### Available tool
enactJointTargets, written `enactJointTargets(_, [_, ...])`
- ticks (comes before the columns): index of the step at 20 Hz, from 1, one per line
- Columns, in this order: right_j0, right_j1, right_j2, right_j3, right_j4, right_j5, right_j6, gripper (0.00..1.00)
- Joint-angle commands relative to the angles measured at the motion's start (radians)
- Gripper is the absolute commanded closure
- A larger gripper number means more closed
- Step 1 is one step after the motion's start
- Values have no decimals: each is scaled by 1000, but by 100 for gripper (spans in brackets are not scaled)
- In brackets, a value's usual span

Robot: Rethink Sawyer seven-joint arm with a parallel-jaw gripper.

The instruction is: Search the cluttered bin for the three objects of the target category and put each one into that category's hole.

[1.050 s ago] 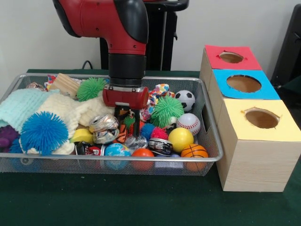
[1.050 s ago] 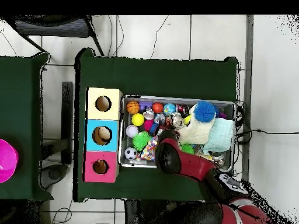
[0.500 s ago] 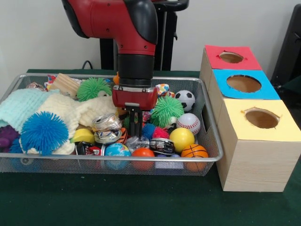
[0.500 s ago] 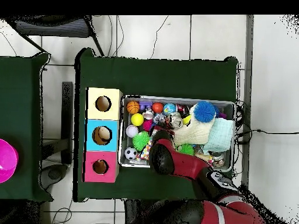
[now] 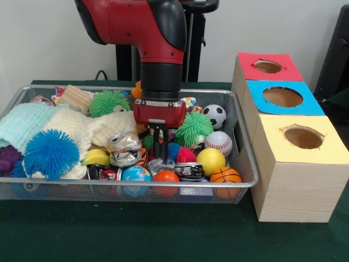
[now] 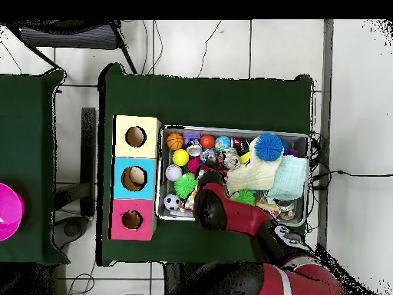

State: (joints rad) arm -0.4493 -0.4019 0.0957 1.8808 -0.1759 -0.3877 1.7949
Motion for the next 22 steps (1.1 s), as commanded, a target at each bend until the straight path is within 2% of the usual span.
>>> enactJointTargets(1, [29, 2, -2, -29, 49, -10, 185, 0])
enactJointTargets(6, [90, -34, -75, -35, 86, 77, 137, 0])
enactJointTargets(13, [44, -62, -16, -61, 65, 150, 146, 0])
enactJointTargets(22, [18, -110, 10, -31, 48, 188, 155, 0])
